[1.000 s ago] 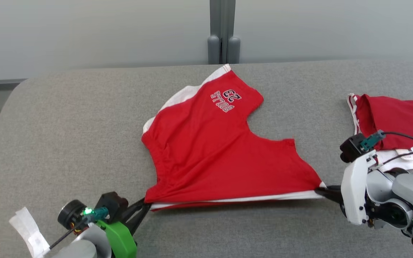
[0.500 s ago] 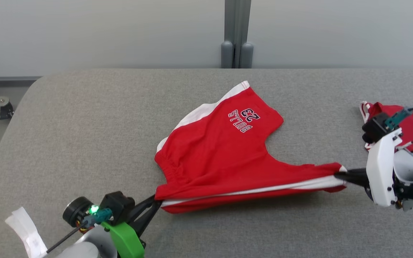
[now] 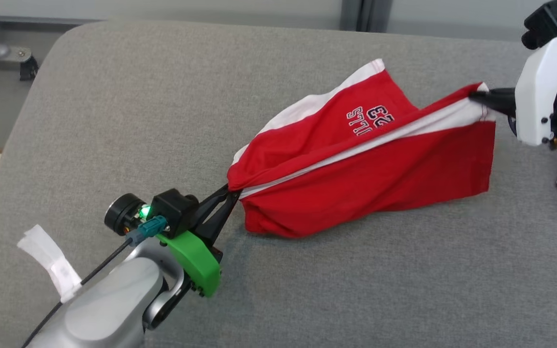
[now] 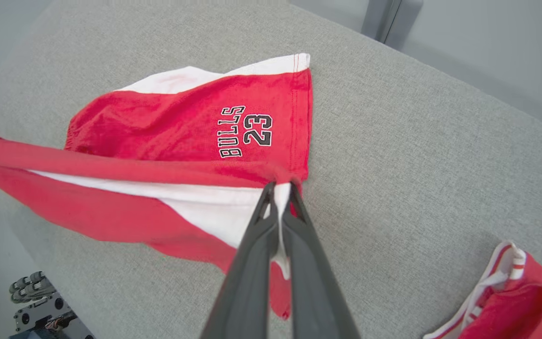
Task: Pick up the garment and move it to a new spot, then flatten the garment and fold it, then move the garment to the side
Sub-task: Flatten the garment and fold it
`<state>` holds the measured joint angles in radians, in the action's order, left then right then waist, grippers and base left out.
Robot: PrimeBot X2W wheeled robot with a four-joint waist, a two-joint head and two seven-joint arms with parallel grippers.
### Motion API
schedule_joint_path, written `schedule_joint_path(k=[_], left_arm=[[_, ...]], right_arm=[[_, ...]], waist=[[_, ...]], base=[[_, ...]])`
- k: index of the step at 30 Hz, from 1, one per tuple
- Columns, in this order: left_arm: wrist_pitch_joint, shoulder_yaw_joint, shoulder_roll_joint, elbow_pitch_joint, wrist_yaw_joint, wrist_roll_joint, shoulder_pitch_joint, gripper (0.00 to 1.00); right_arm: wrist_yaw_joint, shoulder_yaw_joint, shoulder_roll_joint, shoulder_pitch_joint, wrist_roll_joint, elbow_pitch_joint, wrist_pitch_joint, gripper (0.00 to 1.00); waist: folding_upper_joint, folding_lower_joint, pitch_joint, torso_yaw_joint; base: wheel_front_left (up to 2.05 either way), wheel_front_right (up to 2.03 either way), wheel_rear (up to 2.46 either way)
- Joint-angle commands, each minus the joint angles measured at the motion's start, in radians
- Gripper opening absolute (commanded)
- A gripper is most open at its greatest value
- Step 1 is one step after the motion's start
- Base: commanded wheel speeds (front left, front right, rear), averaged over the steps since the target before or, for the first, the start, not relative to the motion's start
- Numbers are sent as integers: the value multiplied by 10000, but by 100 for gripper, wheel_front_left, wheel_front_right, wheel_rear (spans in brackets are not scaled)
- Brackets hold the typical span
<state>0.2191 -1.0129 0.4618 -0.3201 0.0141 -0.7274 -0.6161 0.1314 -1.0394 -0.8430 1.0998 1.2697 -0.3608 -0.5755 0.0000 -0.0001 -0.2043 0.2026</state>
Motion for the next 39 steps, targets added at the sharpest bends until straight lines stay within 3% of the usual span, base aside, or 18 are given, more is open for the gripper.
schedule_joint_path(k=[1, 11, 19, 33, 35, 37, 38, 39], left_arm=[[116, 31, -204, -232, 101, 147, -289, 0], [405, 268, -1579, -1664, 505, 379, -1318, 0], [463, 674, -2428, -2583, 712, 655, -2049, 0], [467, 1519, -3125, -3244, 999, 1439, -2446, 0], [464, 1606, -3204, -3357, 1037, 1516, -2488, 28], [461, 1687, -3307, -3478, 1058, 1602, -2514, 49], [462, 1731, -3354, -3543, 1065, 1617, -2517, 74], [460, 1775, -3394, -3597, 1077, 1636, -2519, 91]], right_arm=[[-14, 92, 182, 324, -118, -272, -144, 0], [-13, 181, 954, 1805, -773, -1849, -878, 0], [-13, -125, 1049, 2531, -1499, -2463, -762, 0], [-13, -719, 1135, 3107, -1959, -2720, 367, 0], [-13, -802, 1149, 3184, -1994, -2770, 564, 0], [-14, -820, 1161, 3257, -1960, -2860, 843, 0], [-13, -771, 1214, 3180, -1753, -3007, 860, 0], [-13, -740, 1259, 3164, -1689, -3106, 908, 0]], waist=[[0, 1, -973, 873], [0, 1, -2002, 1744], [0, 1, -2530, 2091], [0, 1, -2988, 2114], [0, 1, -3030, 2106], [0, 1, -3060, 2097], [0, 1, -3064, 2090], [0, 1, -3068, 2083]], base=[[0, 0, 0], [0, 0, 0], [0, 0, 0], [0, 0, 0], [0, 0, 0], [0, 0, 0], [0, 0, 0], [0, 0, 0]])
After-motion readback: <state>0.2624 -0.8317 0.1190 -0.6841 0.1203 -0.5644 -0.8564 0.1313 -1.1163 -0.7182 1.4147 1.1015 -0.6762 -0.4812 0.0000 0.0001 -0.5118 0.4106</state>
